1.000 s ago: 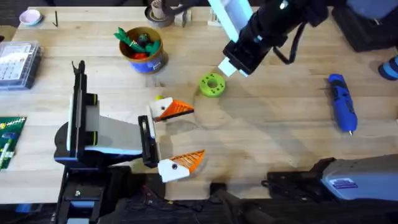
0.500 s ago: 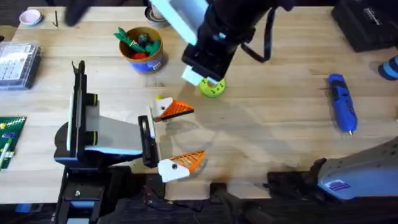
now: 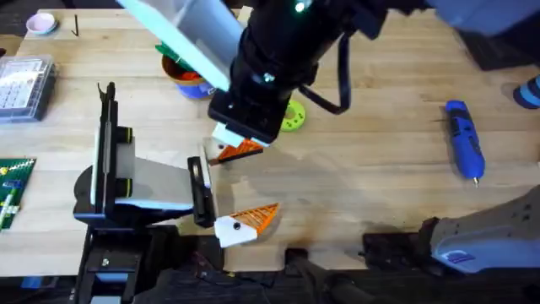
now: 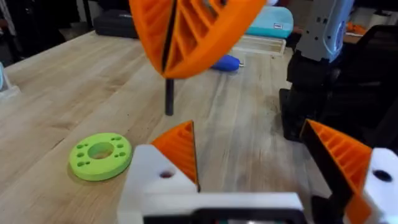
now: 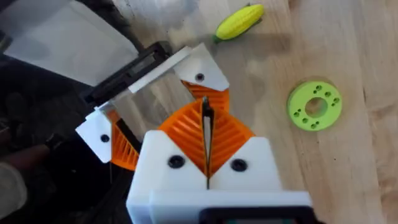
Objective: Pick up the gripper from the table and insert it into the empty holder that is missing its gripper. Then pick up a screw, insert it into the mounting hole, and use the screwdriver to tighten it. Finally, clean up the table by picking up the vegetable and placing it into the bucket.
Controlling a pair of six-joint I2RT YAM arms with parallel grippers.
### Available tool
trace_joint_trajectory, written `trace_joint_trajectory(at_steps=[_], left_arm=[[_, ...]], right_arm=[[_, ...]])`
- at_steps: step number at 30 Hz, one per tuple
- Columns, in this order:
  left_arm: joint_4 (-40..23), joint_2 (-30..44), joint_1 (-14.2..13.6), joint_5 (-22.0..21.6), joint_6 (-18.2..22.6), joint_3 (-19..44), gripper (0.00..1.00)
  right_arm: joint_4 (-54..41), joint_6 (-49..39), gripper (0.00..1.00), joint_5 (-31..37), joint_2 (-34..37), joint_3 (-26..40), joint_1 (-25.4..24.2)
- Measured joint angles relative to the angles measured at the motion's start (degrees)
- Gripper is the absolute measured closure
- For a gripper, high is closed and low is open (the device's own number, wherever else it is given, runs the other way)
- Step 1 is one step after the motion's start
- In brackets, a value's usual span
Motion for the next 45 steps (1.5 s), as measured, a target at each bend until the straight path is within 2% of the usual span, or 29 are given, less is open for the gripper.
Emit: trace_joint_trajectory(at_steps=[8,45], left_arm=[[0.0,0.0,0.0,0.0,0.0,0.0,0.008],[0.0,0.0,0.0,0.0,0.0,0.0,0.008]], right_arm=[[0.3,0.4,0.995,-0.4,2.2,0.0,1.6],[1.1,0.6,0.995,-1.1,4.8,0.0,1.6]])
